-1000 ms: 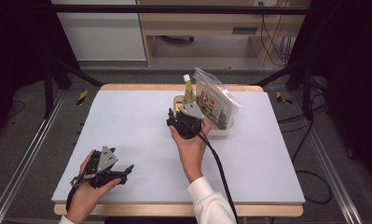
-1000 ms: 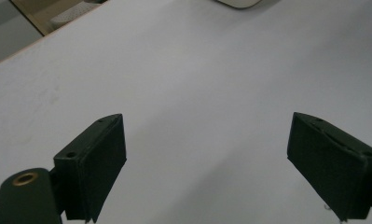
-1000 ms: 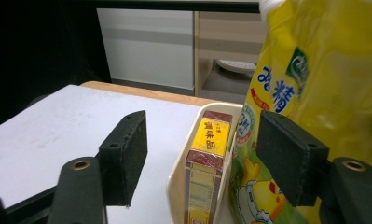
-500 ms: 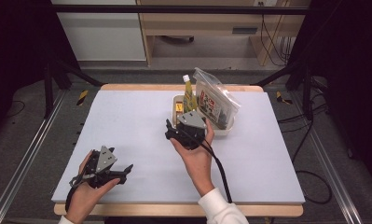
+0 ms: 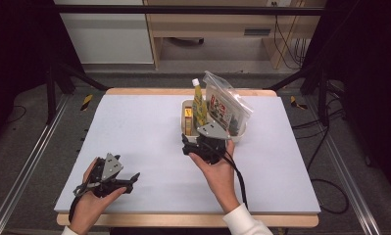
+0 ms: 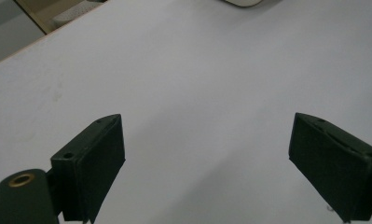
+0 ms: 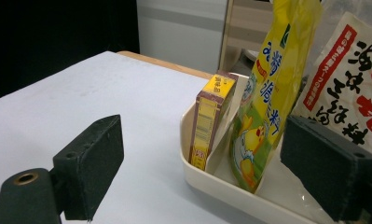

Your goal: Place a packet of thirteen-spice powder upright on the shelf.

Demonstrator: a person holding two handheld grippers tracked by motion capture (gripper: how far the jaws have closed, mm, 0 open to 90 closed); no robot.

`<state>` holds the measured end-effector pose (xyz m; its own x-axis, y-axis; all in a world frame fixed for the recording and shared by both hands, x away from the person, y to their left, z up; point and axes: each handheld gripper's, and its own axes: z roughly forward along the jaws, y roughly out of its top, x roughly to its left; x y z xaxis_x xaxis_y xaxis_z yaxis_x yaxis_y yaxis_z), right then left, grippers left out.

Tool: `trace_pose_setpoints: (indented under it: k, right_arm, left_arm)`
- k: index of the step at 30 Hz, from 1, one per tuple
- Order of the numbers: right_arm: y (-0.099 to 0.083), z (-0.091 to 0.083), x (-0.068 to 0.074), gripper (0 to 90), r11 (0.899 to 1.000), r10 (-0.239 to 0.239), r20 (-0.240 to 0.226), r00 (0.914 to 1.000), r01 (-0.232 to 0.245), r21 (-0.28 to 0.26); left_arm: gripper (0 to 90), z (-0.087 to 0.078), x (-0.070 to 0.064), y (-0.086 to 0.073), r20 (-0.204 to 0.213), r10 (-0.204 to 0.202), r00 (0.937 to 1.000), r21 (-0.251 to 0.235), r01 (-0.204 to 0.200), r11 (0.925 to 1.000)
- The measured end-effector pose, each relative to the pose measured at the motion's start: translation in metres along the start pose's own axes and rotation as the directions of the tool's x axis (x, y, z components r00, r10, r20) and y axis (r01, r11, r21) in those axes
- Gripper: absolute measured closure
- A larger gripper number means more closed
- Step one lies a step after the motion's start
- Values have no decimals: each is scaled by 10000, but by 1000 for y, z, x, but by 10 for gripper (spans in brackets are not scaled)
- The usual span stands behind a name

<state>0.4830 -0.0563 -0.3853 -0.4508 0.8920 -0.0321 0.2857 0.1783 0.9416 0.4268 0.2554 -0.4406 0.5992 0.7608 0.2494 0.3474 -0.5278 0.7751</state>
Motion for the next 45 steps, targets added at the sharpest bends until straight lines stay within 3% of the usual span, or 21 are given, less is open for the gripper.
trace_pose_setpoints:
  k: [5,15,30,39,45]
  right_arm:
    - [-4,-6,-5,139,9997,120,-453,9989,-110,238]
    - [-9,-21,-19,101,9995,-81,-668,9977,101,309]
    - [-16,-33,-35,84,9973,-444,-600,9972,478,556]
    - [-22,-43,-49,78,9958,-339,-563,9978,385,825]
    - [-26,-52,-61,75,9938,-463,-283,9985,489,998]
  left_arm:
    - [100,0,0,-1,15,7,10000,54,-7,10000]
    - [93,1,0,-1,-3,-28,10000,107,28,9999]
    - [84,1,1,-2,17,20,10000,151,-20,9999]
    - [67,0,2,-3,72,-70,9999,90,70,9999]
    - [53,-1,2,-4,80,-22,10000,14,21,10000]
